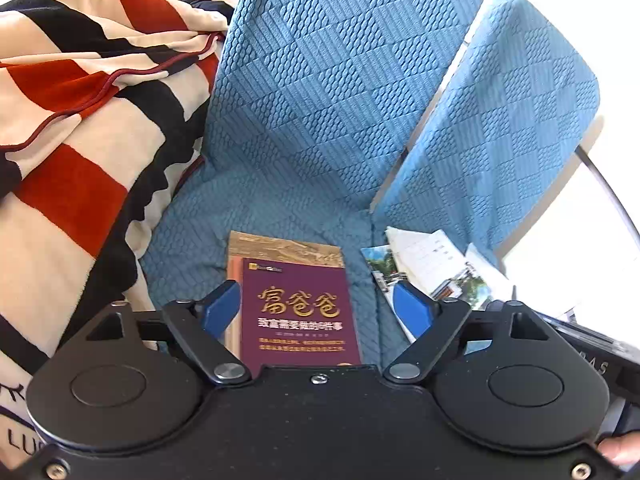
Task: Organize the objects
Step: 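Withdraw both tools and move toward the white photo booklets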
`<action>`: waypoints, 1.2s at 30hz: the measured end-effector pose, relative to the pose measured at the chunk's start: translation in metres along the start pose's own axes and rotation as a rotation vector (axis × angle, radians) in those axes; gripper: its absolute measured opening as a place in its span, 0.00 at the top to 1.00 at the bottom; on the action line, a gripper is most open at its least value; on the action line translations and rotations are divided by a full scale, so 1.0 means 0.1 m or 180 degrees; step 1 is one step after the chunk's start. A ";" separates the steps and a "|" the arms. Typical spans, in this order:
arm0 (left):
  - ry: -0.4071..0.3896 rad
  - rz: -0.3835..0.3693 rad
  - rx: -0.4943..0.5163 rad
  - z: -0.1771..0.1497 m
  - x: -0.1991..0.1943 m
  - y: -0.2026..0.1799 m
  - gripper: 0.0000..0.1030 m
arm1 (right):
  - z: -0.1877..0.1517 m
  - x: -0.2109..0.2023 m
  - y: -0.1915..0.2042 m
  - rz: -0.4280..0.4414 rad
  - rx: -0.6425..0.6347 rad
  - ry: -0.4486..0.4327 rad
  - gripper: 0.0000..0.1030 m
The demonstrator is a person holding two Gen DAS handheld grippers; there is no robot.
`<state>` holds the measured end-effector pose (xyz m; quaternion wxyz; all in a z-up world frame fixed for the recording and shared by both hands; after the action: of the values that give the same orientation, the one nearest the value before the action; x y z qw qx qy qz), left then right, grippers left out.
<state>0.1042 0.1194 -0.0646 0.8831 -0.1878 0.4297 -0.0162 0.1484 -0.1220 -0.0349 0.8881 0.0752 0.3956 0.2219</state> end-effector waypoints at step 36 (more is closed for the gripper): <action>0.0411 0.0179 0.0558 0.12 -0.03 -1.34 0.00 | -0.01 -0.59 -0.93 -0.0274 0.0340 -0.0238 0.58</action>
<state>0.1296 -0.0003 -0.0091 0.8667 -0.0963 0.4877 -0.0410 0.1443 -0.2318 -0.0247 0.9057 0.1136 0.3763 0.1591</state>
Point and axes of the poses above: each gripper's, at about its wrist camera, not at the fingertips, and x roughly the way its jaws point, y to its left, z to its top, the point moved 4 cm from there along x, roughly the way its jaws point, and after that the axes turned 3 degrees about y, right-handed, at the moved point
